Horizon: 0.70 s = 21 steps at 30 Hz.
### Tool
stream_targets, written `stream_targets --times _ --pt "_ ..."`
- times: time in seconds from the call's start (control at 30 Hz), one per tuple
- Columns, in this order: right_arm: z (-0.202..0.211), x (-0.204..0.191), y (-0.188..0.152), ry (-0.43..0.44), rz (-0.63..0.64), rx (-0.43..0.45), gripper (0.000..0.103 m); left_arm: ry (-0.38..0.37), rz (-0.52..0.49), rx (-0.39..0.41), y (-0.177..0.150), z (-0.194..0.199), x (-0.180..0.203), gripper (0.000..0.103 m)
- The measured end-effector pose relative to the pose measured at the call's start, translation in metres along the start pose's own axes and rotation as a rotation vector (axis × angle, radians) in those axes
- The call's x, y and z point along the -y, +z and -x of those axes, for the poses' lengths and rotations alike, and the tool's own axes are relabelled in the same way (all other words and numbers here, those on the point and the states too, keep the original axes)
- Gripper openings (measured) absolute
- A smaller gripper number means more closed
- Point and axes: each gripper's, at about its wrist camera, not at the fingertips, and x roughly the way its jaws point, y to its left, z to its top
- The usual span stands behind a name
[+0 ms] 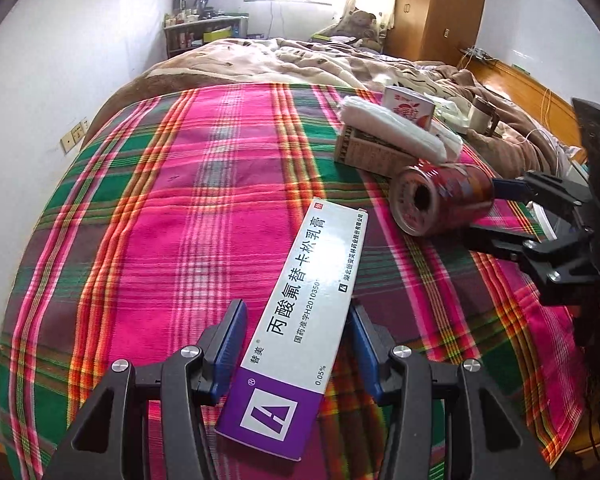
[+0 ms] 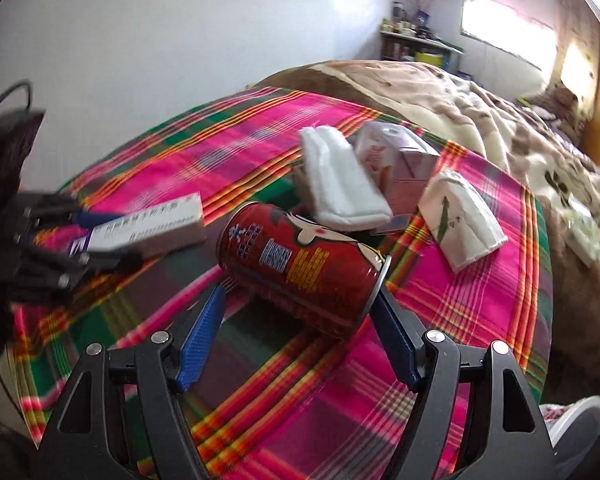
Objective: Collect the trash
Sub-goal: 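Grasp the red cartoon-printed can with the right gripper while the left holds the box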
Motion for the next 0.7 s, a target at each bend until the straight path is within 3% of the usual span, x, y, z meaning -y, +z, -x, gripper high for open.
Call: stream_targets --times 0.07,0.23,0.5,0.7 --pt "0.009 -0.002 0.005 -0.035 0.003 0.041 0.075 0.003 0.002 0.001 -0.001 0.001 -0.002 0.051" --pt "0.016 -0.002 0.024 0.001 0.013 0.090 0.075 0.004 0.011 0.002 -0.001 0.001 -0.005 0.051" --pt "-0.017 -0.014 0.027 0.045 0.130 -0.030 0.076 -0.001 0.011 -0.003 0.001 0.001 -0.006 0.051" --pt "-0.013 -0.015 0.013 0.061 0.136 -0.113 0.076 -0.019 0.007 0.002 0.003 -0.001 -0.007 0.051"
